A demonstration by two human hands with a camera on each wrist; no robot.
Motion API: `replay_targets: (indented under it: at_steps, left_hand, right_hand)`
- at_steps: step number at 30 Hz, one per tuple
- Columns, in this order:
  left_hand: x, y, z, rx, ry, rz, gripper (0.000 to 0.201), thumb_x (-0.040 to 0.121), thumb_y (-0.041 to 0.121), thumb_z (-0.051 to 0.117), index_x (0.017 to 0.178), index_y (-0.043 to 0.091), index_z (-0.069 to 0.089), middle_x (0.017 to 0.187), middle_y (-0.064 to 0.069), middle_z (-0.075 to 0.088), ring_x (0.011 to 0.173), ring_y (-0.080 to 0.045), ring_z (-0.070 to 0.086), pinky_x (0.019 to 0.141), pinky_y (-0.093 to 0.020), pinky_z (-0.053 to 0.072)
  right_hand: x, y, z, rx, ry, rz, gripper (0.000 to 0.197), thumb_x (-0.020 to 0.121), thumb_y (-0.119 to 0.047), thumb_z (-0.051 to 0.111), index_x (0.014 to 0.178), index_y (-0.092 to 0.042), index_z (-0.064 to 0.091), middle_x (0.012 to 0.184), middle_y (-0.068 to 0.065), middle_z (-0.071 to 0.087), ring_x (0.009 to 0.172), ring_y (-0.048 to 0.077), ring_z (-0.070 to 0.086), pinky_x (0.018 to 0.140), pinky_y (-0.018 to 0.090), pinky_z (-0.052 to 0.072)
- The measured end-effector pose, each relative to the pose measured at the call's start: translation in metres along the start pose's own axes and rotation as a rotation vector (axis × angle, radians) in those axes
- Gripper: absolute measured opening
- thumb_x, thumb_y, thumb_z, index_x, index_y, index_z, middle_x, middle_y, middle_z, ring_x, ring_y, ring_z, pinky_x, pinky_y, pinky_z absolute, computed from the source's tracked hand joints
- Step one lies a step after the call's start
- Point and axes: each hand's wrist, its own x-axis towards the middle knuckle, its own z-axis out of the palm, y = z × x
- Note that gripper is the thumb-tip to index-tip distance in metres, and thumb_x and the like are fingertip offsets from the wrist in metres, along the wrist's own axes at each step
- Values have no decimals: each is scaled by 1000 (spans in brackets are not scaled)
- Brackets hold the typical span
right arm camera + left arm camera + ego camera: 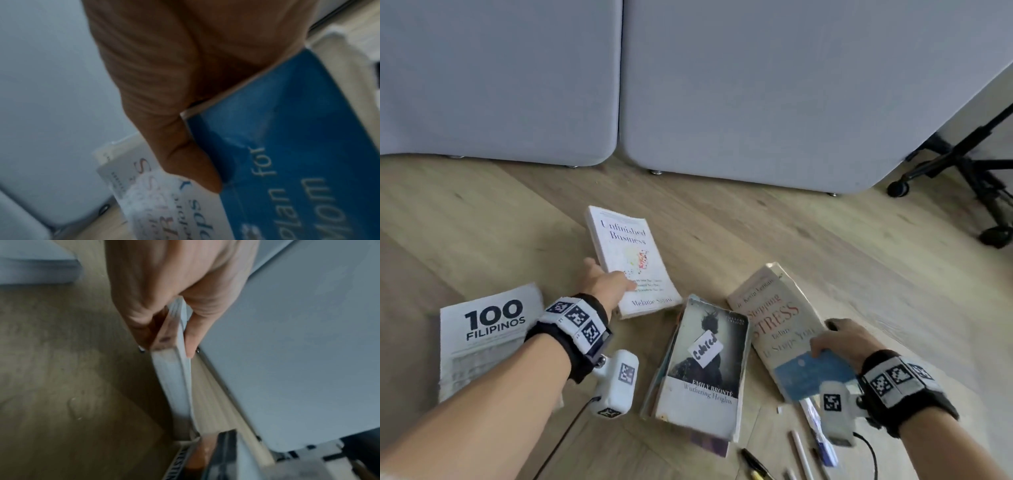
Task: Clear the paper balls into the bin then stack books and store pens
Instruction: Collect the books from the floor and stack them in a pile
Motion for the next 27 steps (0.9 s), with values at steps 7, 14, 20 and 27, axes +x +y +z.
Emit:
replay_targets:
  at_steps: [7, 14, 20, 27]
  left_hand:
    - [-38, 27, -24, -361, -144, 78, 48, 80, -19, 58, 123, 4, 53, 115, -13, 66, 95, -31, 65, 73, -39, 54]
    - [-76, 51, -45, -416, -468, 179, 56, 80, -16, 56, 127, 13, 55, 115, -11, 70, 104, -32, 67, 87, -53, 53]
    - [-104, 44, -48, -367, -613, 220, 59, 78, -12, 58, 128, 19, 55, 118, -6, 69, 109, -28, 66, 90, -49, 51]
    - [-124, 34, -41, -385, -691, 249, 58, 72, 4, 67, 126, 22, 58, 122, -8, 67, 111, -32, 64, 96, -58, 47]
  right_hand:
    - [-33, -17, 13, -43, 86, -195, 5, 91, -24, 62, 95, -21, 63, 76, -9, 60, 66, 3, 56, 51, 18, 39]
    - [-53, -14, -4, 496, 173, -399, 47, 57, -42, 78, 95, -16, 72, 94, 10, 75, 85, 32, 71, 78, 45, 57]
    - [-66, -7, -9, 431, 98, -439, 32, 67, -27, 82, 95, -19, 71, 96, 0, 75, 93, 23, 70, 85, 45, 56]
    - [-88, -23, 4, 641, 430, -566, 20, 91, -27, 61, 108, -16, 61, 107, 1, 69, 105, 24, 65, 77, 39, 59]
